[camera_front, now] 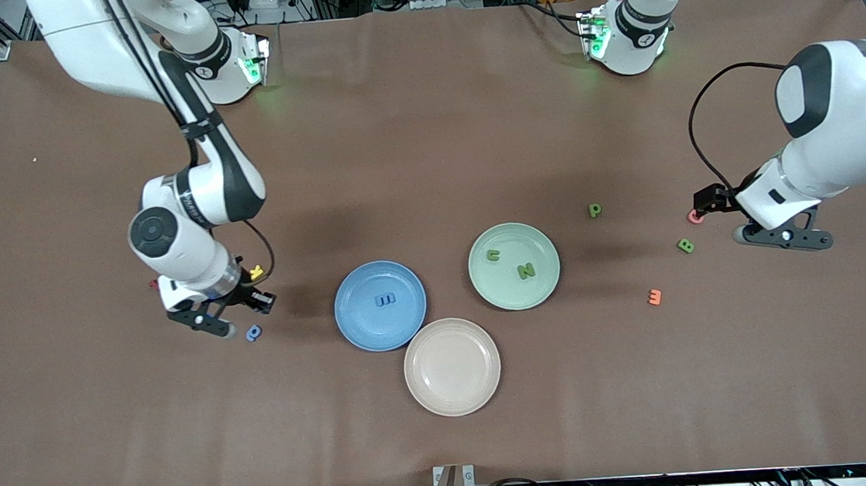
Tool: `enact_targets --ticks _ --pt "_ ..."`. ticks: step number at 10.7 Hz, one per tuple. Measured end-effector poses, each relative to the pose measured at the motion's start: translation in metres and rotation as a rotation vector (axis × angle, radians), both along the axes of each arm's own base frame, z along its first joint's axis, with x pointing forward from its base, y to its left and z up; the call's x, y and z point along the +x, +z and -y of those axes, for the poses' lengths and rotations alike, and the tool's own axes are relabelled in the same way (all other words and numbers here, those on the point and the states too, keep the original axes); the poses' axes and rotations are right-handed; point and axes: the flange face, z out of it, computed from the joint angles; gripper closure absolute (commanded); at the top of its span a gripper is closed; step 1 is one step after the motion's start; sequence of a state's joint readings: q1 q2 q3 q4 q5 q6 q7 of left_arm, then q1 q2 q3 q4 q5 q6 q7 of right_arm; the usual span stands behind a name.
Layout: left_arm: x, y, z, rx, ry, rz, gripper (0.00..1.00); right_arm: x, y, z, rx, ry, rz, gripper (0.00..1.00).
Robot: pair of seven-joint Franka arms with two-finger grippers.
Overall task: Sort letters by color into matching plates
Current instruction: 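Place the blue x on the blue plate with the right gripper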
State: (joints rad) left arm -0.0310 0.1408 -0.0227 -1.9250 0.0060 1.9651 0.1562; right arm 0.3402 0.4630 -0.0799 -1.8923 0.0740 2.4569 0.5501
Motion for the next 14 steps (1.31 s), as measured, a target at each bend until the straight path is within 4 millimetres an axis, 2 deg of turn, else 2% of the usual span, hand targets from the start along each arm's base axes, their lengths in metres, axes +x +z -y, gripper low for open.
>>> enact_targets --ticks 2,4,6,8,9,10,11,14 --pt "-0.001 -0.026 -0.001 -0.012 -0.120 -0.012 0.00 0.002 0.014 -0.055 0.004 0.118 0.001 0.76" --pt "-0.006 -0.055 -0.020 -0.021 -0.230 -0.002 0.00 0.004 0.019 -0.097 0.009 0.210 0.015 0.76" --pt "-0.018 -0.078 -0.030 -0.029 -0.284 -0.021 0.00 0.005 0.005 -0.134 0.009 0.270 0.018 0.73" --pt "-0.028 -0.098 -0.033 -0.037 -0.357 -0.020 0.00 0.002 -0.017 -0.165 0.006 0.321 0.008 0.73" --pt "-0.034 -0.108 -0.040 -0.040 -0.399 -0.015 0.00 -0.002 -0.026 -0.178 0.006 0.343 0.003 0.63" --pt "-0.039 -0.117 -0.046 -0.043 -0.433 -0.017 0.00 -0.006 -0.032 -0.190 0.008 0.360 -0.001 0.26" --pt "-0.043 -0.124 -0.049 -0.047 -0.462 -0.023 0.00 -0.009 -0.034 -0.198 0.008 0.373 -0.003 0.00" --pt "-0.043 -0.137 -0.052 -0.049 -0.525 -0.014 0.00 -0.009 -0.033 -0.203 -0.032 0.419 0.018 0.00"
